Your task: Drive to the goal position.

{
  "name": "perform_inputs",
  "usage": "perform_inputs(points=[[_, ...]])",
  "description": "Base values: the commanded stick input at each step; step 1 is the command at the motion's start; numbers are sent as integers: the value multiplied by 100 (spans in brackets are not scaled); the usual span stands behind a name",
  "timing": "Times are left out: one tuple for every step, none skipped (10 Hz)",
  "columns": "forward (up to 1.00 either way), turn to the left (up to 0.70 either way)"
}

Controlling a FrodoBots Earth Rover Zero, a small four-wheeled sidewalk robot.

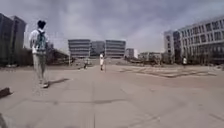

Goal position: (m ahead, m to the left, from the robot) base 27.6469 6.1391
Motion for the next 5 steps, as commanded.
perform_inputs(points=[[100, 0], [100, 0], [100, 0], [100, 0], [100, 0]])
